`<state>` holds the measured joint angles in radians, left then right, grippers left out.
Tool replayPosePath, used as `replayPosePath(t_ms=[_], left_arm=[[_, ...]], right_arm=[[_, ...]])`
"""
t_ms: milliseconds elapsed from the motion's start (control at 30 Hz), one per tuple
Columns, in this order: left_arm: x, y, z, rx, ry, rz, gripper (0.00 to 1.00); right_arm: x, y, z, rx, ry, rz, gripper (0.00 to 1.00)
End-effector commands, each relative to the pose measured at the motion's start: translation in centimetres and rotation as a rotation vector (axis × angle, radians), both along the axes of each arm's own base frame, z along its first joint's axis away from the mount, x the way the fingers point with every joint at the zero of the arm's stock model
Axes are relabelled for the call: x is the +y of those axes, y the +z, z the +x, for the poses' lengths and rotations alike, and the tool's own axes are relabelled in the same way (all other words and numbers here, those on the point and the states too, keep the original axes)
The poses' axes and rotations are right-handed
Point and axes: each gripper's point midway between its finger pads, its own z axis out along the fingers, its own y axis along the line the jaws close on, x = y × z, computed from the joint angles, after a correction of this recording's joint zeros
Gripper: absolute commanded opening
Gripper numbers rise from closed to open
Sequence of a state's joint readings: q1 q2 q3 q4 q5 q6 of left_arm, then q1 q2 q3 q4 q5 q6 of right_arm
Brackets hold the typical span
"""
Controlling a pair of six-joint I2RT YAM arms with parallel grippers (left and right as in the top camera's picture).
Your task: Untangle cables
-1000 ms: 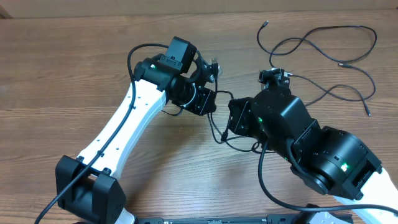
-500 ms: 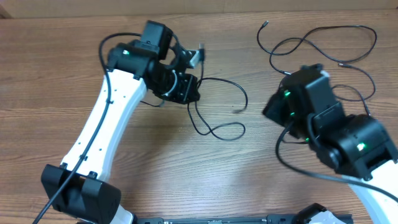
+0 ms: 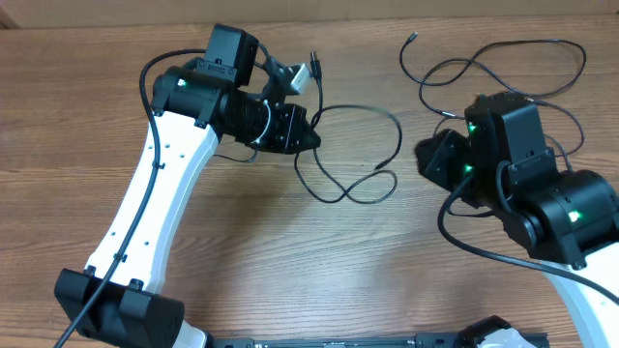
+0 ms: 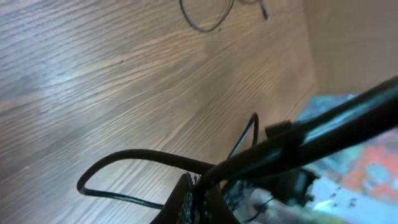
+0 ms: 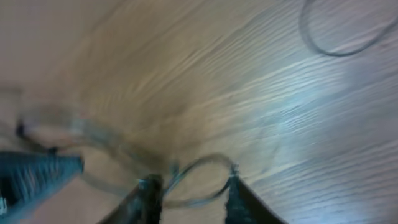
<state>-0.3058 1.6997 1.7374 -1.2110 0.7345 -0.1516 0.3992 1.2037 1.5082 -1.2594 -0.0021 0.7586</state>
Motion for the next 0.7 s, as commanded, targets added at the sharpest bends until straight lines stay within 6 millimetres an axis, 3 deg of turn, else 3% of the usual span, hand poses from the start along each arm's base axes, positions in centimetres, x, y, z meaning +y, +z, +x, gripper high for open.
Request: replayPosePath(t_ms=[0,200,467,667], left_arm=[[-0.7,2.8,-0.3,0.046,0.070,-0.086,0.04],[-1.2,3.4,-0.4,0.182,0.161,-0.142,0.04],[-1.7,4.1,-0.4,0.216,0.172,-0.187,0.04],[-1.7,4.1,-0.5,0.218,0.170,-0.185,0.04]], right_arm=[[3.1,0.5,-0.7,-0.005,0.246,0.046,0.40],[5.9,-1.4,-1.0,0.032,0.518,0.041,0.58],[6.7,-5.4,0.5,0.202,0.467,0.054,0.58],[7.3,-6.0,2.0,0.185,0.468,0.057,0.45]])
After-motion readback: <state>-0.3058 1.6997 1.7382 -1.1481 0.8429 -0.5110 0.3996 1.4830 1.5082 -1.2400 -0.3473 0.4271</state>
